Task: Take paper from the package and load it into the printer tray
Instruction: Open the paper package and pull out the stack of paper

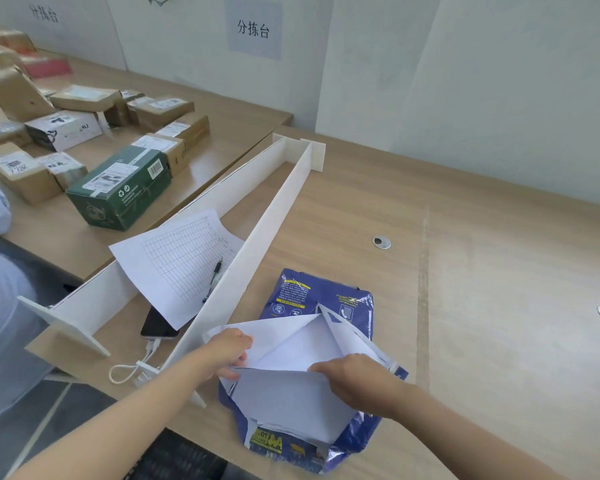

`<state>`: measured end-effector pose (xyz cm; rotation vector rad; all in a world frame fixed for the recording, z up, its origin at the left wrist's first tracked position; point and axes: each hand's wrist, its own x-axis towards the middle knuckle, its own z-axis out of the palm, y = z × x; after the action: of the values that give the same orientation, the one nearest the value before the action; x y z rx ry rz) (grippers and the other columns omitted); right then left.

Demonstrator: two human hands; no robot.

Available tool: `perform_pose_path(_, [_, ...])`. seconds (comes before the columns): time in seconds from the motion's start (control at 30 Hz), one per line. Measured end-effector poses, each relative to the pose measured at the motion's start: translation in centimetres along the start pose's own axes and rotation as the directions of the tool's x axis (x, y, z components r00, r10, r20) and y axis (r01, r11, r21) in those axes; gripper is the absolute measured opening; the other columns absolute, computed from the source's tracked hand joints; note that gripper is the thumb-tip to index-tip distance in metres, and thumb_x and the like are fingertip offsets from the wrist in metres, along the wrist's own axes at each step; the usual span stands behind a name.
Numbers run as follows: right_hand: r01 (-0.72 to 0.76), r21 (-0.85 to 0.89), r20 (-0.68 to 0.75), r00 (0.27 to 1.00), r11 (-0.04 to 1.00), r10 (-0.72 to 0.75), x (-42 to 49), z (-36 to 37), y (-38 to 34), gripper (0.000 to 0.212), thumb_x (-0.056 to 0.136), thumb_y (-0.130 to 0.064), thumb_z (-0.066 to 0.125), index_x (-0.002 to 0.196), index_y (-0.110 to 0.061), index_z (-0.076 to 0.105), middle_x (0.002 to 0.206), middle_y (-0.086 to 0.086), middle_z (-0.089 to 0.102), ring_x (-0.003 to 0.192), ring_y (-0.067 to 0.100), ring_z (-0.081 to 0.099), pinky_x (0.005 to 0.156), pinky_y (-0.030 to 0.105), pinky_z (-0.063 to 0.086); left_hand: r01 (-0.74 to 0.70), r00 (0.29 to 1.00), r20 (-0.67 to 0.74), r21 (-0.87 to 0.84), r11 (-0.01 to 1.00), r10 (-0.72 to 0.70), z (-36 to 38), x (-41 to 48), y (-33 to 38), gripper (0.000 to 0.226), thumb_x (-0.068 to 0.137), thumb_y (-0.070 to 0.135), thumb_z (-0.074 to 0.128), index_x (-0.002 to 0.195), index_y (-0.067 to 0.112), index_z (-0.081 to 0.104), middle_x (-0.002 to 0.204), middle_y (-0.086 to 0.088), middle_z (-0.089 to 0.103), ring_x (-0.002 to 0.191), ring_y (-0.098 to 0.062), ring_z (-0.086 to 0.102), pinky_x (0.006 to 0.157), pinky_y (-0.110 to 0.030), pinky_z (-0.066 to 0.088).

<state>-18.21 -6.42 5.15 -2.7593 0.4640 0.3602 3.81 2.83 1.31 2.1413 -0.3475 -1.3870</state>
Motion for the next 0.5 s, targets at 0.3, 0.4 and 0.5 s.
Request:
perform_pose_path(0.3, [0.05, 0.129, -0.132, 0.991, 0.99, -0.033, -0.7, -7.5, -0.3, 0.034, 0.093, -0.003, 0.033, 0.114, -0.009, 0.06, 0.09, 0.024, 0.066, 0.082, 0.037, 0.056, 0.075, 0.041, 0.045, -0.133, 0.975, 0.162, -0.122, 0.984, 0.152, -2.3, -5.6, 5.8, 0.009, 0.089, 0.01, 0.053, 0.089, 0.01, 0.062, 0.101, -0.012, 0.061, 0.1, -0.027, 0.055, 0.074, -0.042, 0.054])
perform_pose_path(0.4, [0.054, 0.165, -0.171, 0.985, 0.985, -0.026, -0.6, -10.0, 0.0, 0.027, 0.089, 0.003, 0.035, 0.097, 0.001, 0.061, 0.076, 0.026, 0.058, 0.069, 0.037, 0.046, 0.065, 0.042, 0.041, -0.176, 0.964, 0.18, -0.126, 0.976, 0.197, -3.6, -6.7, 7.8, 0.012, 0.088, 0.009, 0.055, 0.085, 0.009, 0.066, 0.09, -0.012, 0.06, 0.083, -0.025, 0.058, 0.077, -0.044, 0.054])
perform_pose_path(0.5, [0.042, 0.182, -0.182, 0.983, 0.982, -0.008, -0.3, -12.1, 0.2, 0.022, 0.081, 0.01, 0.036, 0.079, 0.002, 0.057, 0.064, 0.019, 0.043, 0.062, 0.028, 0.03, 0.057, 0.033, 0.03, -0.192, 0.955, 0.194, -0.161, 0.968, 0.222, -4.7, -7.1, 9.8, 0.014, 0.086, 0.013, 0.054, 0.083, 0.008, 0.067, 0.089, -0.015, 0.061, 0.086, -0.029, 0.059, 0.078, -0.048, 0.055])
